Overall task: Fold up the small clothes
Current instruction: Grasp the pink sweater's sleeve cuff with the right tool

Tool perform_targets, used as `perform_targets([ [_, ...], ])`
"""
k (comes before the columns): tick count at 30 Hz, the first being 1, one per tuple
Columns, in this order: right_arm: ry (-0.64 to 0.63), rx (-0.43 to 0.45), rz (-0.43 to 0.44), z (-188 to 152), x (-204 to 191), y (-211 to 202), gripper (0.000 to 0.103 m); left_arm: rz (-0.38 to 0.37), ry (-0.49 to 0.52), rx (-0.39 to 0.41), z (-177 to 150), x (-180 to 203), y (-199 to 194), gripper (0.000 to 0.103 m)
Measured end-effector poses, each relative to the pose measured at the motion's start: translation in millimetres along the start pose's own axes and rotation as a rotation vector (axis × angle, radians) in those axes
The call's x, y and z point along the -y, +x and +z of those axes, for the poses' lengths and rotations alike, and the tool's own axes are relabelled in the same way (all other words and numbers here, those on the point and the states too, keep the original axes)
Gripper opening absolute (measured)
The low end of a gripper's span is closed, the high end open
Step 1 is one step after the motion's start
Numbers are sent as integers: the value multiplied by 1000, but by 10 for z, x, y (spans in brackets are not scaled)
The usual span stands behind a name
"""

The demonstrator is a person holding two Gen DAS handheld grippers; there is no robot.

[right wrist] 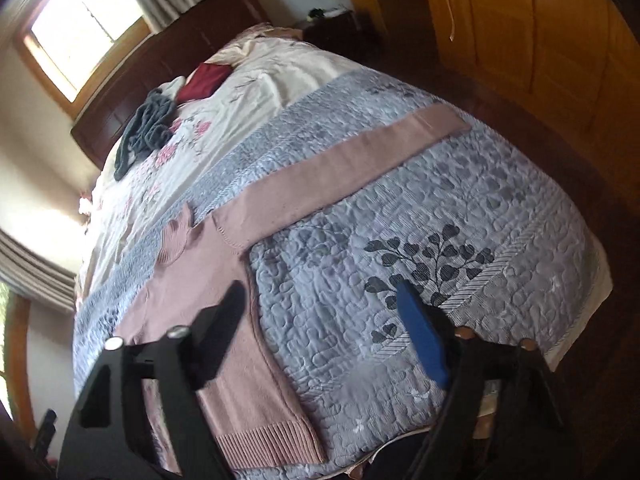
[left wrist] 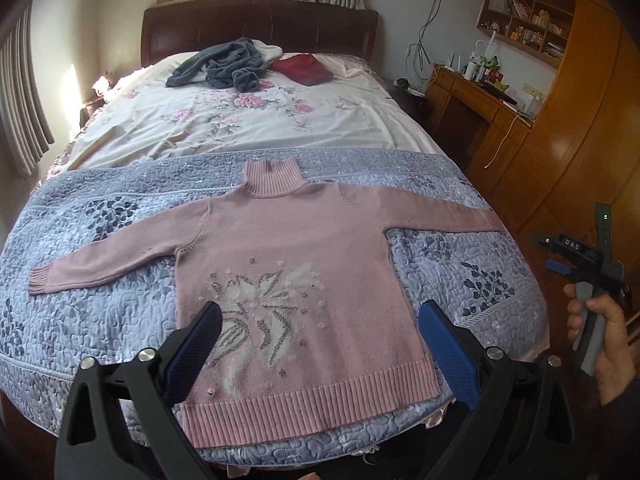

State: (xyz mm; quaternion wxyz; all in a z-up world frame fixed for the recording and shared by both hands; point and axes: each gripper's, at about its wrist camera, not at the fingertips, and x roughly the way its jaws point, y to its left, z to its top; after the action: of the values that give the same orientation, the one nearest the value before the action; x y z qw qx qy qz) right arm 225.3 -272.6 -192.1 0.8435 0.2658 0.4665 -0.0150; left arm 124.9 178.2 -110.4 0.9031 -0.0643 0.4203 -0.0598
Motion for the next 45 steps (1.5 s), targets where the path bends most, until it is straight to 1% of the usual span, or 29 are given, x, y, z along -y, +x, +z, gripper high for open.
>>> perform_targets([
  [1, 69, -22, 37, 106, 192, 137, 54, -16, -9, 1, 27, -6, 60, 99],
  [2, 136, -31, 73, 209, 396, 257, 47, -32, -20, 3, 55, -14, 113, 99],
  [3, 194, -34, 103, 308, 579, 377, 45, -41, -32, 6, 81, -18, 173, 99],
  [6, 359, -30, 172, 591, 1073, 729, 45, -78, -66, -6, 153, -29, 387, 99],
  [9, 530, -15, 271, 905, 1547, 1078, 44, -95, -105, -35, 207, -63, 623, 99],
  [12, 682, 29, 338, 1182, 1945, 1361, 43, -111, -140, -73, 252, -93, 859, 99],
  [14, 759, 61, 367, 1334, 2157, 1524, 43, -138, -175, -101, 269, -123, 1007, 99],
  [17, 812, 87, 347, 1527, 2386, 1757, 43, -172, -230, -138, 289, -193, 1216, 99],
  [20, 837, 92, 324, 1641, 2549, 1973, 43, -167, -252, -157, 273, -225, 1367, 99],
  [24, 835, 88, 292, 1770, 2640, 2204, 43, -156, -274, -177, 252, -280, 1500, 99],
  [29, 815, 96, 278, 1937, 2669, 2344, 42, -159, -311, -207, 220, -362, 1656, 99],
  [32, 800, 102, 277, 2007, 2661, 2385, 42, -179, -353, -227, 192, -423, 1740, 99],
  [34, 786, 102, 273, 2054, 2619, 2408, 38, -190, -392, -239, 169, -479, 1782, 99],
  [36, 765, 91, 270, 2106, 2579, 2428, 25, -209, -431, -247, 145, -536, 1804, 99],
  [37, 752, 90, 258, 2120, 2554, 2411, 21, -226, -458, -252, 136, -572, 1811, 99],
  [38, 734, 94, 244, 2145, 2520, 2388, 11, -238, -483, -255, 126, -614, 1821, 99],
  [39, 711, 103, 238, 2173, 2474, 2353, 7, -245, -503, -257, 122, -649, 1823, 99],
  [42, 618, 134, 227, 2285, 2218, 2206, 6, -234, -496, -238, 133, -715, 1789, 99],
  [45, 509, 156, 229, 2411, 1838, 2011, 5, -233, -489, -225, 164, -759, 1742, 99],
])
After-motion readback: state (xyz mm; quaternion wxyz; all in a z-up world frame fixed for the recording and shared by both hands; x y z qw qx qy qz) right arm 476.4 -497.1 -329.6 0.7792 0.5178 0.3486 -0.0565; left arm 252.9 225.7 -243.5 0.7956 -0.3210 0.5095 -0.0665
